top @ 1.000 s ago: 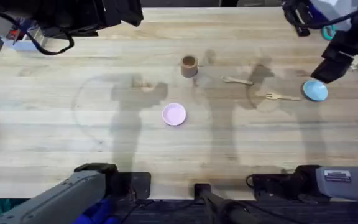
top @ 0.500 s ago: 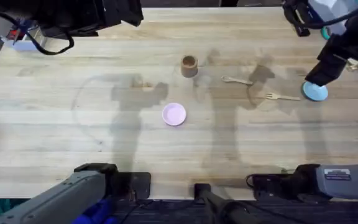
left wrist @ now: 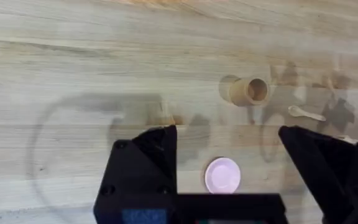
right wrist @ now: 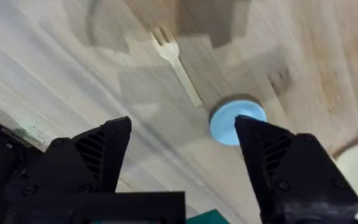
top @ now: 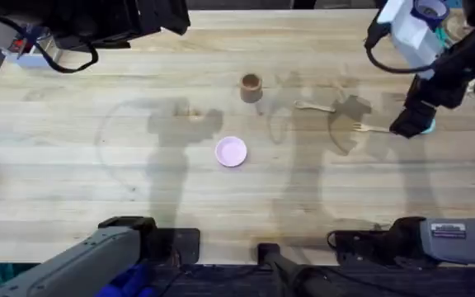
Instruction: Pick up a utensil and set it on the pink plate, then put the other utensil in the container.
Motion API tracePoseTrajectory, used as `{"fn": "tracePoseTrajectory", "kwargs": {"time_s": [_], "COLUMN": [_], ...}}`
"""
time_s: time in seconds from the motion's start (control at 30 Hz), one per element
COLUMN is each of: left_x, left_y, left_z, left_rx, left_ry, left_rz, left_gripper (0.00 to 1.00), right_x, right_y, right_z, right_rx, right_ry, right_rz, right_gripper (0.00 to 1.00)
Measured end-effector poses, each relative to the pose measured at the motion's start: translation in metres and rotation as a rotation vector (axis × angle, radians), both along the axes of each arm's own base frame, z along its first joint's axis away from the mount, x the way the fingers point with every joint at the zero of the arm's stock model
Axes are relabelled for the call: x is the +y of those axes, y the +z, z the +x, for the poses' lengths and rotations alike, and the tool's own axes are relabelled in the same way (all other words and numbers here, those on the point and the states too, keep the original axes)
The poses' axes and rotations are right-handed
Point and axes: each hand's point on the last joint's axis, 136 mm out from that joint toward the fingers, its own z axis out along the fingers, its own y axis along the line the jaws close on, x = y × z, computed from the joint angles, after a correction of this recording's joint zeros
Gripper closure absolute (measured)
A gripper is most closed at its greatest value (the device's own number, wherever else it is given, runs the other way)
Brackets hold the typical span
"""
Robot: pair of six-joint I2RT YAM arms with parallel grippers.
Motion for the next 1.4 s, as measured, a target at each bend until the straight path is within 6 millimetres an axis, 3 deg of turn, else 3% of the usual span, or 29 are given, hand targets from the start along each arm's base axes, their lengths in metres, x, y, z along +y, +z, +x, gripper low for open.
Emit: {"fn": "tracePoseTrajectory", "kwargs": {"time_s": [0.4, 0.63, 1.0, 1.4], "left_x": [0.000, 0.000, 0.000, 0.000], "left_y": [0.000, 0.000, 0.000, 0.000], "left_z": [0.000, 0.000, 0.000, 0.000], "left_rx": [0.000, 0.000, 0.000, 0.000], "left_ry": [0.000, 0.000, 0.000, 0.000], "left_rz": [0.000, 0.000, 0.000, 0.000], "left_gripper": [0.008, 0.008, 0.008, 0.008], "right_x": [0.006, 0.007, 0.001, 0.000], "right_y": [-0.034, -0.043, -0.068, -0.074], "right_z": [-0.003, -0.012, -0.010, 0.000], "right_rx": [0.001, 0.033, 0.008, -0.037], "right_ry": [0.092, 0.136, 0.172, 0.183], "right_rz": [0.025, 0.028, -0.011, -0.023], "right_gripper": [0.006, 0.006, 0.006, 0.006]}}
